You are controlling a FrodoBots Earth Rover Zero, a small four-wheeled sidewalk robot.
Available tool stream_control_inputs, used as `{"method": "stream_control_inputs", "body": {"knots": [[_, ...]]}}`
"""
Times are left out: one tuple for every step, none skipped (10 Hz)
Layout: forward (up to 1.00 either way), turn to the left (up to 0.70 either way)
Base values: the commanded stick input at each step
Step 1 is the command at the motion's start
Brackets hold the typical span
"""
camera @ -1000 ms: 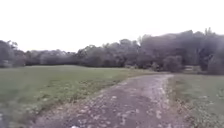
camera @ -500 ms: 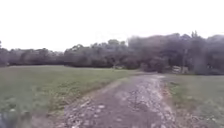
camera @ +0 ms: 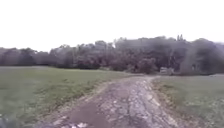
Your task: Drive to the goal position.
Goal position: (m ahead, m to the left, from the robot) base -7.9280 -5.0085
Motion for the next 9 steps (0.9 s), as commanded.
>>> {"method": "stream_control_inputs", "body": {"knots": [[1.00, -0.27], [1.00, -0.27], [1.00, -0.27], [1.00, -0.27], [1.00, -0.27], [1.00, -0.12], [1.00, 0.00], [1.00, 0.00], [1.00, 0.00]]}}
